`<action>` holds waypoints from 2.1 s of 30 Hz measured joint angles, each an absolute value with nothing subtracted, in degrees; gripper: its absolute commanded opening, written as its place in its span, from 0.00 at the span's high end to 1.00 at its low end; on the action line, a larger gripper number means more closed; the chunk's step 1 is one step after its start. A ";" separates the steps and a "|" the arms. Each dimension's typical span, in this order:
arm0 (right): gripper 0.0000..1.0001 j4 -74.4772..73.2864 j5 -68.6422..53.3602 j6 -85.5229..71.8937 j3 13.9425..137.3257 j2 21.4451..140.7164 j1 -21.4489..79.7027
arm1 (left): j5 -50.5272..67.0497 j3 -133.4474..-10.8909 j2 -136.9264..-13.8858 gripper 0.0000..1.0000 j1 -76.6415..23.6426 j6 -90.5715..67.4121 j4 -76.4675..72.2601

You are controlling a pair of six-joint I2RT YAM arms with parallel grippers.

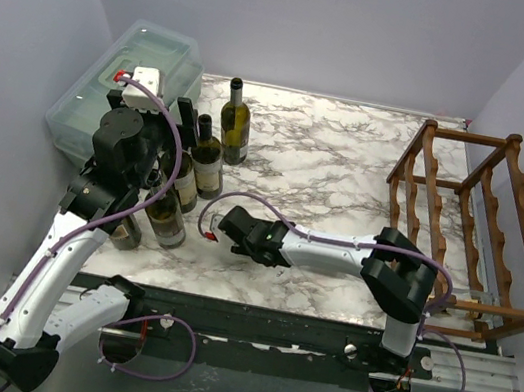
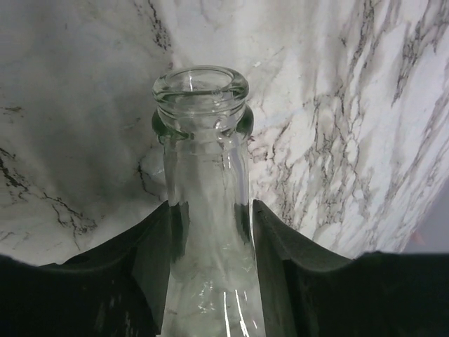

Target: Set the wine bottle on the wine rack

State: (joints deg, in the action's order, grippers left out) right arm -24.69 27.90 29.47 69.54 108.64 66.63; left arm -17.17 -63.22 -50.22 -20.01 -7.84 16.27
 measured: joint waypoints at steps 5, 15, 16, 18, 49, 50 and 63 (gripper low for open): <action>0.39 -23.86 25.93 28.95 68.73 108.64 66.65 | -17.15 -63.22 -50.22 0.03 -20.10 -7.84 15.90; 0.00 -24.71 24.29 26.96 69.34 107.83 66.65 | -17.15 -63.20 -50.30 0.03 -20.38 -7.84 15.88; 0.00 -25.10 23.97 25.93 69.76 107.35 66.63 | -17.15 -63.20 -50.33 0.03 -20.38 -7.84 15.88; 0.00 -25.98 23.00 24.93 70.61 106.41 66.63 | -17.15 -63.20 -50.39 0.03 -20.38 -7.81 15.86; 0.00 -42.41 20.29 -40.62 69.84 81.65 46.17 | -7.77 -63.20 -52.60 0.07 -20.38 -7.73 15.27; 0.00 -42.54 19.66 -41.28 69.56 81.43 44.86 | -5.65 -63.20 -53.21 0.08 -20.38 -7.66 15.07; 0.00 -44.27 25.12 -35.53 79.77 74.74 24.91 | 16.03 -63.51 -62.06 0.05 -28.08 -4.08 14.72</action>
